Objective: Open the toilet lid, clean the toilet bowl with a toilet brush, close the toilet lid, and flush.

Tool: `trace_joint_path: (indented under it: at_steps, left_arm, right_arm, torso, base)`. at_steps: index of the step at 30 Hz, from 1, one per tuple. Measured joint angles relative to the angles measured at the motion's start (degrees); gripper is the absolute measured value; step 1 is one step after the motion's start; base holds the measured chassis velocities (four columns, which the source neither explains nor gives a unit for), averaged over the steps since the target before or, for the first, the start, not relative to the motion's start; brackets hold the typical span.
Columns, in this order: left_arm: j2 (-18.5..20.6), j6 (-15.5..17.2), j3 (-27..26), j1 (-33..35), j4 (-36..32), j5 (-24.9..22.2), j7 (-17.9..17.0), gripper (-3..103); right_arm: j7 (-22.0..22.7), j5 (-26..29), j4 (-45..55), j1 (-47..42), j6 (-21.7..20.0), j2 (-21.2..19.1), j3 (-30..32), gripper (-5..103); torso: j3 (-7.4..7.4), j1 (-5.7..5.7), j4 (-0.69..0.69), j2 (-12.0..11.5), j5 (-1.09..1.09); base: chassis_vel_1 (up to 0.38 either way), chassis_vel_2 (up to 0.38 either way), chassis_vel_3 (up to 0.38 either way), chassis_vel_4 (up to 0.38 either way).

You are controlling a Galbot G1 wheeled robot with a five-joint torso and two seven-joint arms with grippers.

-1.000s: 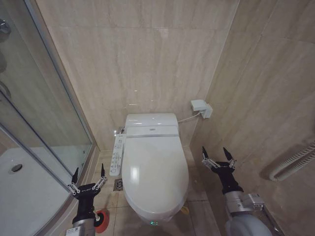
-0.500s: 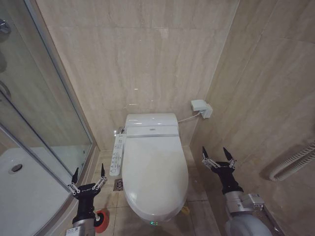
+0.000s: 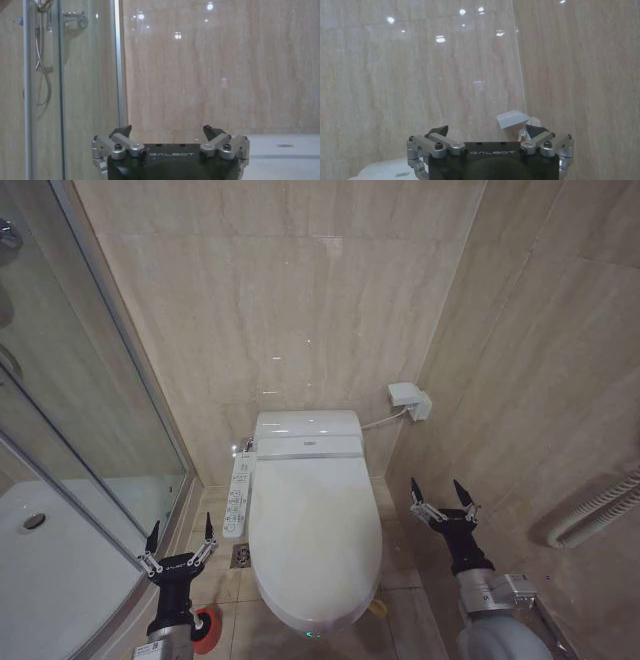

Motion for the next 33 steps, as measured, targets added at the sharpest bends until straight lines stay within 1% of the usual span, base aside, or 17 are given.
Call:
trace_joint_path:
  at_steps: [33]
  left_arm:
    - [0.00, 0.00, 0.00, 0.00, 0.00, 0.00, 0.00, 97]
  right_arm:
    - [0.00, 0.00, 0.00, 0.00, 0.00, 0.00, 0.00, 100]
  torso:
    - [0.00, 0.00, 0.00, 0.00, 0.00]
  base:
    - [0.000, 0.000, 0.000, 0.000]
